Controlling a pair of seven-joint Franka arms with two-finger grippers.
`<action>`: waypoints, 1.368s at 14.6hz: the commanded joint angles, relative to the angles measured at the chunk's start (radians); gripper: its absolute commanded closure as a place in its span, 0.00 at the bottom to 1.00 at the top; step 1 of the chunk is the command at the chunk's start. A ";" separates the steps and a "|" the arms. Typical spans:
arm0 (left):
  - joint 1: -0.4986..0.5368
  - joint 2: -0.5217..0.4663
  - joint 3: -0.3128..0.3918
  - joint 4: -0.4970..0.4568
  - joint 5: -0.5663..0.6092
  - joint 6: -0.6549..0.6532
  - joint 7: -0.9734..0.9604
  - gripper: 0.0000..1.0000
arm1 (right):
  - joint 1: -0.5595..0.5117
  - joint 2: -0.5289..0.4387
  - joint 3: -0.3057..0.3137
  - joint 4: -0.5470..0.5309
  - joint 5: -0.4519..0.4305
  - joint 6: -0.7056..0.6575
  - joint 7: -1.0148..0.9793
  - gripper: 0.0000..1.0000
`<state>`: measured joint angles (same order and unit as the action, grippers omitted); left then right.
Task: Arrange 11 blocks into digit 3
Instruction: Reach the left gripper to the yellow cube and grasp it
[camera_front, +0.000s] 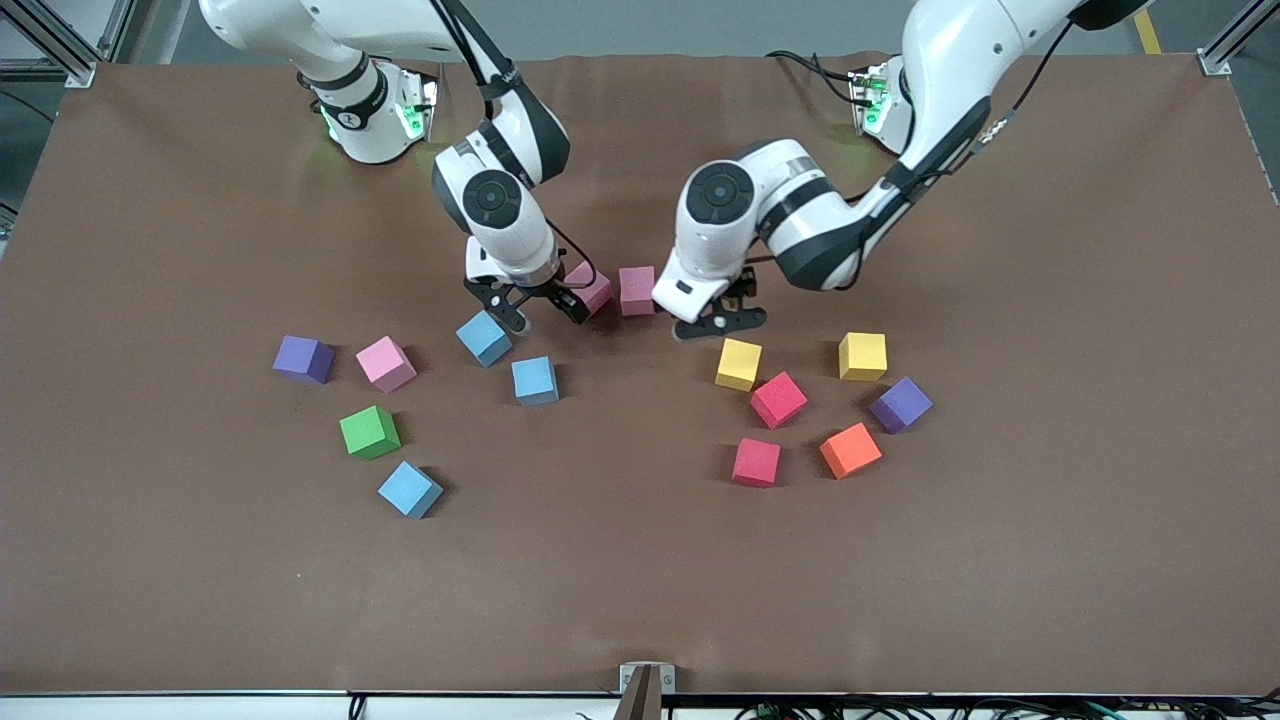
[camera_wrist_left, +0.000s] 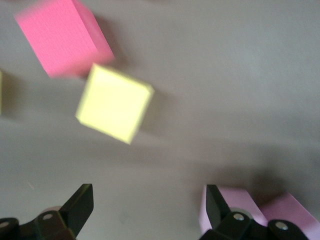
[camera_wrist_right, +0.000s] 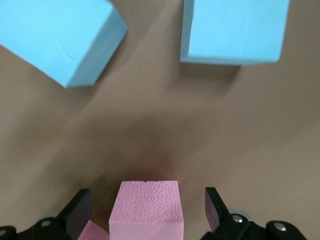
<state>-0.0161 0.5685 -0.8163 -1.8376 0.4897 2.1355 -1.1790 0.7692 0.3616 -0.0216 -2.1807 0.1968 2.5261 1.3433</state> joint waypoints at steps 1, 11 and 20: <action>0.051 -0.007 -0.009 -0.014 0.104 -0.008 0.009 0.01 | 0.041 0.034 -0.007 0.015 0.020 0.026 0.036 0.00; 0.111 0.073 -0.006 -0.026 0.179 0.113 0.121 0.01 | 0.078 0.037 -0.008 0.010 0.018 0.023 0.057 0.03; 0.122 0.111 0.009 -0.100 0.280 0.241 0.119 0.01 | 0.088 0.037 -0.006 0.009 0.018 0.011 0.057 0.66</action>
<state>0.0926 0.6855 -0.8035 -1.9147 0.7295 2.3416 -1.0635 0.8505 0.3981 -0.0221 -2.1725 0.1968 2.5454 1.3911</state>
